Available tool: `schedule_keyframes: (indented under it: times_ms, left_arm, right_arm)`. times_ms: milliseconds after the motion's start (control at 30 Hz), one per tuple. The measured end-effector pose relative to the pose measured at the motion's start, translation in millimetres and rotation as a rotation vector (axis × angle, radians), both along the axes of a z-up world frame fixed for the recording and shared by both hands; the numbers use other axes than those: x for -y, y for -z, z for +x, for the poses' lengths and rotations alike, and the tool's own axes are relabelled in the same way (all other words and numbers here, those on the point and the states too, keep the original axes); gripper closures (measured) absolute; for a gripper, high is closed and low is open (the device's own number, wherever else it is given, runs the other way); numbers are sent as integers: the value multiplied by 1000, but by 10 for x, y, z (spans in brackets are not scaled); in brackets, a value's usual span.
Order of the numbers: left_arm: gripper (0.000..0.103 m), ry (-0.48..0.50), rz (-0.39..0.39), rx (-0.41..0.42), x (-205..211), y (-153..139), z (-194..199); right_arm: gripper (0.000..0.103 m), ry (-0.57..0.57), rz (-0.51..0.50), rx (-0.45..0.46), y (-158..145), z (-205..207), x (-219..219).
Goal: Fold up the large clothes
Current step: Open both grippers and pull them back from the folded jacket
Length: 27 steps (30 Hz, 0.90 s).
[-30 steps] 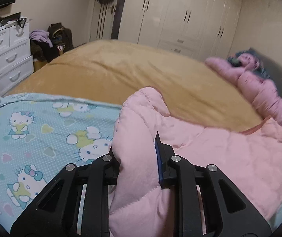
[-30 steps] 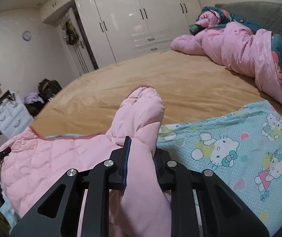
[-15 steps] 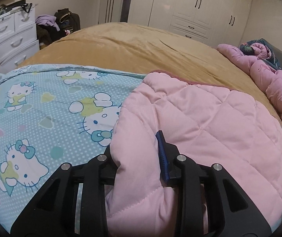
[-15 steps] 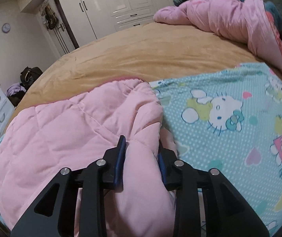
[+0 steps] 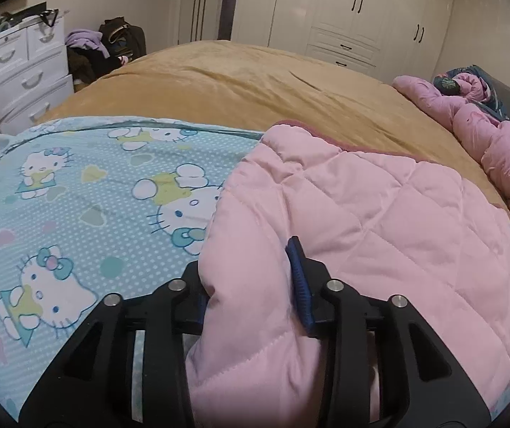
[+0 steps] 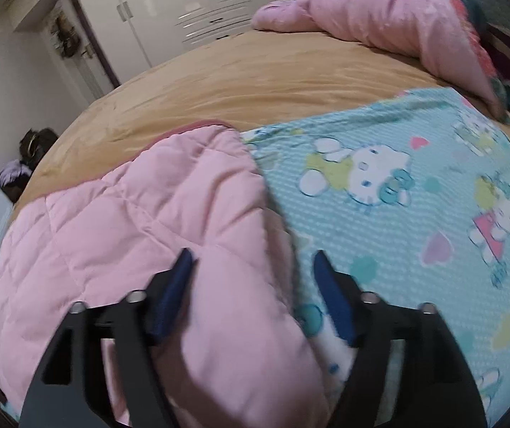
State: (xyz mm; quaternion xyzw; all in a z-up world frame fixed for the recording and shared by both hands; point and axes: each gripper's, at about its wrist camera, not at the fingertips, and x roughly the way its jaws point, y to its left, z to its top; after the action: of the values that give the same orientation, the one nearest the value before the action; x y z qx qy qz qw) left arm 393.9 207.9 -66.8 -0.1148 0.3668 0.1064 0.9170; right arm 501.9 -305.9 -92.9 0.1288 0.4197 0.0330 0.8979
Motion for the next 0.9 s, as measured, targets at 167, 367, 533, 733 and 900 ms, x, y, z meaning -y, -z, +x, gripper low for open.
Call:
schedule_keyframes:
  times_ms: [167, 367, 533, 733, 900]
  left_arm:
    - [50, -7, 26, 3, 47, -173, -163]
    - [25, -4, 43, 49, 210, -477, -513]
    - [13, 46, 38, 58, 557, -597, -821]
    - [11, 121, -9, -9, 1096, -420, -964]
    - [10, 117, -35, -117, 1295, -30, -919]
  right_arm:
    - [15, -49, -15, 53, -199, -285, -22]
    - [15, -177, -7, 171, -559, -844, -301]
    - [14, -297, -3, 165, -644, -1175, -642]
    - [11, -363, -69, 90, -527, -1357, -1006]
    - [4, -357, -132, -50, -235, -1285, -1129]
